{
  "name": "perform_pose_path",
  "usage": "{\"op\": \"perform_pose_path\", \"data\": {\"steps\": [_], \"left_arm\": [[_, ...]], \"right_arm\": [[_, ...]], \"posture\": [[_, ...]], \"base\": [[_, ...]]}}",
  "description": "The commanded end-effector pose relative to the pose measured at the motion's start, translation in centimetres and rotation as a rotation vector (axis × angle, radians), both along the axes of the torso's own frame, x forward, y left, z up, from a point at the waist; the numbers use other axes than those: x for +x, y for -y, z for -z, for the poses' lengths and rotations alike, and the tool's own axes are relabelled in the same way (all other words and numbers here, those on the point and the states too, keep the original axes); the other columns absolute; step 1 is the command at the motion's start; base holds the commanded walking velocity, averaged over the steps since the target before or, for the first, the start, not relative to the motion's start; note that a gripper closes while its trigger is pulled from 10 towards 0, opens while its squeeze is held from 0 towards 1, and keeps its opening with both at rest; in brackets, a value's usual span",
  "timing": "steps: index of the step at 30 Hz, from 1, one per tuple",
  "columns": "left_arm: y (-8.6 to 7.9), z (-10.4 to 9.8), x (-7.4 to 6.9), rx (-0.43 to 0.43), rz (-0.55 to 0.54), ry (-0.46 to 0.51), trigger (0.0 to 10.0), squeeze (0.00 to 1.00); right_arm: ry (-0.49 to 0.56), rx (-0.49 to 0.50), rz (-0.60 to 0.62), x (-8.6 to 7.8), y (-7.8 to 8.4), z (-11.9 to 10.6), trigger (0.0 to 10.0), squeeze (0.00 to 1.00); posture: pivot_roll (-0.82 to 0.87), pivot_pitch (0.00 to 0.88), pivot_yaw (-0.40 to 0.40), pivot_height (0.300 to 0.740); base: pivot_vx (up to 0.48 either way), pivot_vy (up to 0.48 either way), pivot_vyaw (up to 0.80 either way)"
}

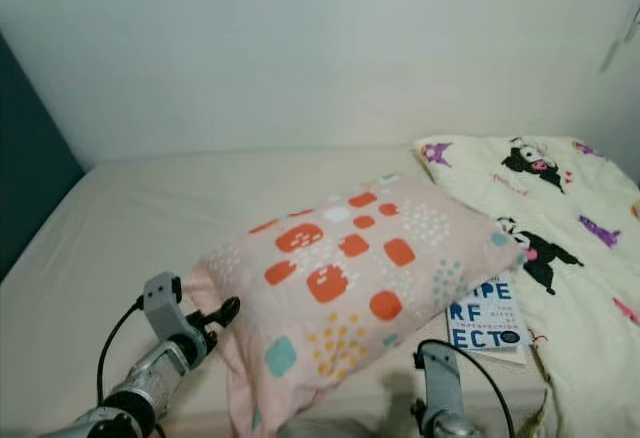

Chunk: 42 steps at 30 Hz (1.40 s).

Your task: Clean up the room

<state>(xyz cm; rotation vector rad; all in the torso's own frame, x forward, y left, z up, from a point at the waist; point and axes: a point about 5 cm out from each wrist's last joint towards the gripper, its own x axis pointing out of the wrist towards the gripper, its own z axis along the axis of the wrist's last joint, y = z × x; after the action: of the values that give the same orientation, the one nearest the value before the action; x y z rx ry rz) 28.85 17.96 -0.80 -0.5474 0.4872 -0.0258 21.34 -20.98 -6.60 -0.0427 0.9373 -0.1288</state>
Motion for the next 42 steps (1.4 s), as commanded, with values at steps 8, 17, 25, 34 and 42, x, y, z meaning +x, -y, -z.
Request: {"op": "perform_pose_path", "data": {"steps": [8,17,25,34,42], "left_arm": [[0.5,-0.9,0.3,-0.135,0.078,0.108,10.0,0.00],[2.5,-2.9,1.7,-0.386,0.123,0.255,10.0,0.00],[2.3,-5.9,2.4,-0.771,0.171,0.506,10.0,0.00],[-1.2,-6.9,2.3,-0.800,0.096,0.598,10.0,0.00],[-2.9,-7.8,2.2,-0.844,0.100,0.645,10.0,0.00]], "right_arm": [[0.278,0.238,0.029,4.3,-1.2,-3.1,10.0,0.00],[0.441,0.416,0.012,6.5,-1.7,-5.4,10.0,0.00],[0.496,0.502,-0.062,7.3,-2.8,-6.4,10.0,0.00],[0.502,0.524,-0.077,7.2,-2.9,-6.4,10.0,0.00],[0.506,0.542,-0.082,7.2,-2.9,-6.5,10.0,0.00]], "posture": [[-0.08,0.095,-0.007,0.554],[-0.09,0.131,-0.012,0.524],[-0.10,0.141,-0.016,0.489],[-0.10,0.141,-0.016,0.449],[-0.10,0.146,-0.013,0.419]], "base": [[0.000,0.000,0.00],[0.000,0.000,0.00],[0.000,0.000,0.00],[0.000,0.000,0.00],[0.000,0.000,0.00]]}}
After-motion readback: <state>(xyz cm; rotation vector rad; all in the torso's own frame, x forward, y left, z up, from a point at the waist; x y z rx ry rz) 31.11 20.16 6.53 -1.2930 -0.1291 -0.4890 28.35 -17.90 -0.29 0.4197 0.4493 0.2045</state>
